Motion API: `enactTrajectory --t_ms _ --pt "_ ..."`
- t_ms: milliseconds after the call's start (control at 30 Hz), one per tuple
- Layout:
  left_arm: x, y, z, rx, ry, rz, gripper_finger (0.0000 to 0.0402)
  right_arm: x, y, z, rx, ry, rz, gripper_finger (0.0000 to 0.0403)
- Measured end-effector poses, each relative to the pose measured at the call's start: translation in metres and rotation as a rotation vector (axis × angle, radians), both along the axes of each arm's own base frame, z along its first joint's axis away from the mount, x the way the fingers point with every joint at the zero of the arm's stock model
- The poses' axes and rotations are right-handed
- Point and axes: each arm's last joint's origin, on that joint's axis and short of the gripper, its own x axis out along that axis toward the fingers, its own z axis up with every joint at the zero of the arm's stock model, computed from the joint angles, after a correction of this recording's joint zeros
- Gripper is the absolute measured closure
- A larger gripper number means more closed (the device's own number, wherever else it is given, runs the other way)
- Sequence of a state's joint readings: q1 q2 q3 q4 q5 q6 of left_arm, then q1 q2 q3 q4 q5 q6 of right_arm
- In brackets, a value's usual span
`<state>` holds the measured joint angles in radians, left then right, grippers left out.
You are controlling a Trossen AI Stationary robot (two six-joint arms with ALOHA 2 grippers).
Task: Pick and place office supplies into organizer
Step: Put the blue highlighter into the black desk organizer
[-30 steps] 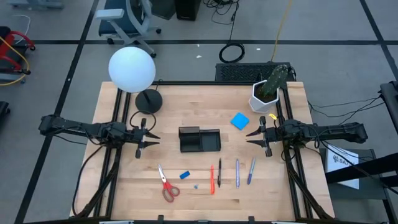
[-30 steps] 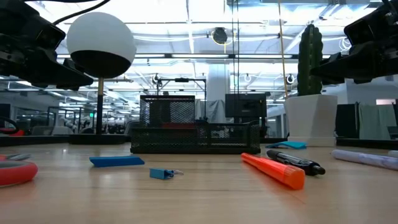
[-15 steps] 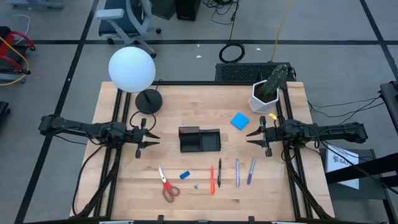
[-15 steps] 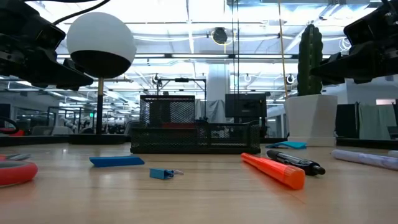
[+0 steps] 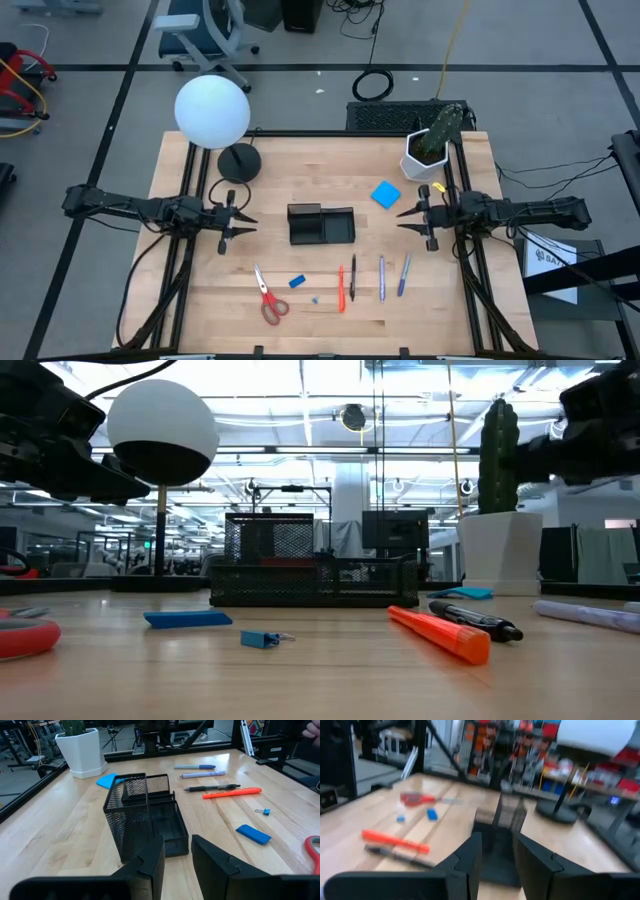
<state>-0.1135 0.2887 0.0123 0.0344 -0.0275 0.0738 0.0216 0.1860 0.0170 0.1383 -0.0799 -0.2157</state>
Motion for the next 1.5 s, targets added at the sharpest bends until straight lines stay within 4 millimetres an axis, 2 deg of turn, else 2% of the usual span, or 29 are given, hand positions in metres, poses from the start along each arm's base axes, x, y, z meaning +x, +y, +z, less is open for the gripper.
enactTrajectory --t_ms 433,567,733,833,967,1133,1300,1500 --pt "0.0 0.0 0.0 0.0 0.0 0.0 0.0298 0.0 0.0 0.004 0.203 -0.024 -0.007 0.0298" --pt "0.0 0.0 0.0 0.004 -0.003 -0.001 0.0298 0.0 0.0 0.008 0.188 -0.061 -0.003 0.0298" --pt "0.002 0.0 0.008 0.046 -0.09 -0.011 0.0298 0.0 0.0 0.013 0.191 -0.117 0.002 0.0298" --pt "0.002 0.0 0.012 0.004 -0.124 -0.003 0.0298 0.0 0.0 0.014 0.229 -0.118 0.002 0.0298" --pt "0.003 0.0 0.016 -0.137 -0.161 0.018 0.0298 0.0 0.0 0.014 0.256 -0.117 0.003 0.0298" --pt "0.003 0.0 0.03 -0.206 -0.298 0.041 0.0298 -0.001 -0.001 0.02 0.188 -0.188 -0.032 0.0298" --pt "-0.001 0.002 0.049 -0.238 -0.496 0.058 0.0298 -0.005 -0.005 0.035 0.098 -0.368 -0.165 0.0298" --pt "-0.004 0.003 0.06 -0.188 -0.619 0.094 0.0298 -0.011 -0.006 0.05 0.127 -0.538 -0.192 0.0298"
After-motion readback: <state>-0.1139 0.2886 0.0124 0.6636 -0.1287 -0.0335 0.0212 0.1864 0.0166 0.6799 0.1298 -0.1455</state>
